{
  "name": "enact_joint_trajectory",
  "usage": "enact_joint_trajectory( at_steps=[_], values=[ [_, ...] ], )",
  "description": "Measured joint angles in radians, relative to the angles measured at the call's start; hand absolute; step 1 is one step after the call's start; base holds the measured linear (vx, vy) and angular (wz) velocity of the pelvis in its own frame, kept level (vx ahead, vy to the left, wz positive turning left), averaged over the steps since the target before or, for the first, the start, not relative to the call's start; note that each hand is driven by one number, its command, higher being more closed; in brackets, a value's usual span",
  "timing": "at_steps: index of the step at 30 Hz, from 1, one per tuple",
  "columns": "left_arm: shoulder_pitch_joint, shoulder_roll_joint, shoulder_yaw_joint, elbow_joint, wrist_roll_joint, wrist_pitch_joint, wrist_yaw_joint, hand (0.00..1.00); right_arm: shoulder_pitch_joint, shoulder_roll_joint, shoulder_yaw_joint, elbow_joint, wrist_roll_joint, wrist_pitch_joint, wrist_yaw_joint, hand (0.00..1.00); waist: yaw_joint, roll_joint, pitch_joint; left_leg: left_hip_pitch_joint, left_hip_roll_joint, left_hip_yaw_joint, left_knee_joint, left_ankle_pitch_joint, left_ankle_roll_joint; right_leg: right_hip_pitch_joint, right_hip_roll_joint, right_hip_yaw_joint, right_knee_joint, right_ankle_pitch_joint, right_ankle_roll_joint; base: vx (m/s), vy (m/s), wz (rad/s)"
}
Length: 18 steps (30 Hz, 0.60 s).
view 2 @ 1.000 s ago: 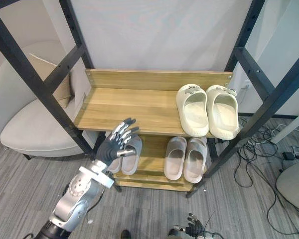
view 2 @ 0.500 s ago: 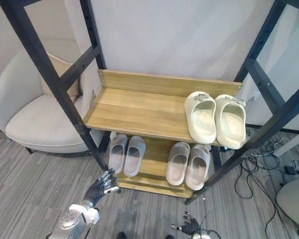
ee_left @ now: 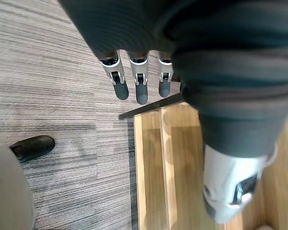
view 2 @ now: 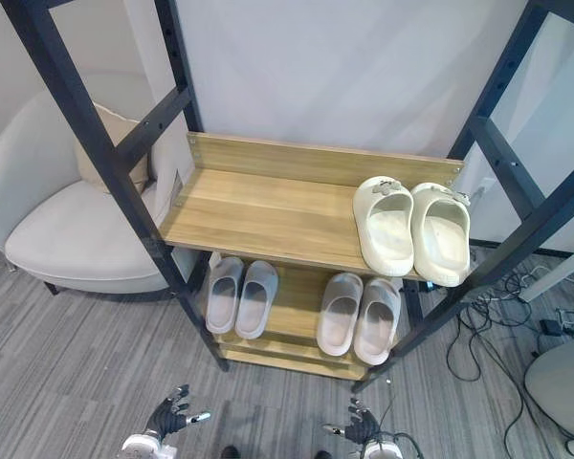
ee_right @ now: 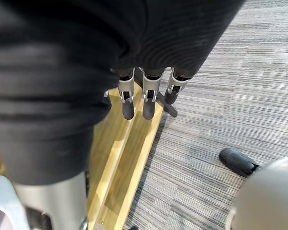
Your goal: Organize the slippers on the shoe rack
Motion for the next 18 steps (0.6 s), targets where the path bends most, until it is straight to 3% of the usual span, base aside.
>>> enact_joint_trajectory(
  at_steps=[3, 4, 8, 9, 11, 12, 13, 17, 18],
  values=[
    [0.002, -0.007, 0.004, -0.002, 0.003, -0.002, 0.001, 0.0, -0.012, 0.01, 0.018, 0.0, -0.002, 0.002, -0.001, 0.0, 0.003, -0.019, 0.025, -0.015, -0.012, 0.012, 0.09, -0.067, 0.013, -0.09, -0.076, 0.025, 0.264, -0.121, 0.016, 0.0, 0.025, -0.07],
    [-0.004, -0.009, 0.009, 0.004, 0.003, -0.001, 0.001, 0.0, -0.017, 0.01, 0.034, 0.0, -0.004, 0.003, 0.0, 0.0, 0.004, -0.02, 0.032, -0.025, -0.013, 0.009, 0.13, -0.096, 0.015, -0.113, -0.096, 0.042, 0.349, -0.136, 0.029, 0.0, 0.0, 0.0],
    [-0.02, -0.01, -0.008, 0.012, 0.006, 0.0, 0.015, 0.0, -0.029, 0.033, 0.051, -0.003, -0.008, 0.004, -0.001, 0.0, 0.002, -0.009, 0.047, -0.022, -0.008, -0.067, 0.23, -0.147, 0.019, -0.217, -0.113, 0.21, 0.677, -0.111, 0.025, 0.04, 0.009, 0.47],
    [-0.029, -0.01, -0.011, 0.011, 0.007, -0.001, 0.017, 0.0, -0.028, 0.041, 0.053, -0.003, -0.008, 0.004, -0.001, 0.0, 0.001, -0.016, 0.046, -0.025, -0.01, -0.097, 0.23, -0.146, 0.019, -0.221, -0.103, 0.236, 0.681, -0.134, 0.023, 0.07, -0.084, 1.18],
    [-0.062, -0.016, -0.013, 0.013, 0.005, 0.0, 0.027, 0.0, -0.033, 0.042, 0.07, -0.006, -0.005, 0.0, -0.002, 0.0, -0.004, -0.023, 0.047, -0.08, -0.019, -0.21, 0.256, -0.137, 0.007, -0.214, -0.032, 0.336, 0.553, -0.208, 0.009, 0.06, -0.137, 1.53],
    [-0.08, -0.018, -0.013, 0.014, 0.003, -0.001, 0.035, 0.0, -0.037, 0.041, 0.069, -0.005, 0.003, 0.001, -0.003, 0.0, -0.005, -0.023, 0.048, -0.109, -0.026, -0.254, 0.264, -0.123, -0.003, -0.212, -0.007, 0.369, 0.474, -0.208, 0.002, 0.05, -0.183, 1.69],
    [-0.096, -0.018, -0.012, 0.017, 0.003, -0.002, 0.042, 0.0, -0.046, 0.039, 0.069, -0.006, 0.006, 0.0, -0.006, 0.0, -0.002, -0.045, 0.05, -0.135, -0.053, -0.306, 0.271, -0.115, -0.015, -0.186, 0.0, 0.391, 0.367, -0.203, -0.001, 0.04, -0.21, 1.55],
    [-0.12, -0.07, -0.022, 0.048, -0.01, 0.0, 0.046, 0.0, -0.09, -0.001, 0.068, -0.001, 0.03, 0.001, -0.028, 0.0, 0.009, 0.044, 0.063, -0.214, -0.011, -0.43, 0.271, -0.09, -0.056, -0.131, 0.039, 0.237, 0.251, -0.172, -0.031, 0.04, -0.169, 1.06],
    [-0.118, -0.072, -0.022, 0.052, -0.016, 0.0, 0.046, 0.0, -0.101, -0.001, 0.068, -0.001, 0.04, 0.001, -0.029, 0.0, 0.011, 0.049, 0.065, -0.218, 0.002, -0.452, 0.257, -0.081, -0.069, -0.112, 0.055, 0.21, 0.218, -0.16, -0.038, 0.05, -0.165, 0.74]
  ],
)
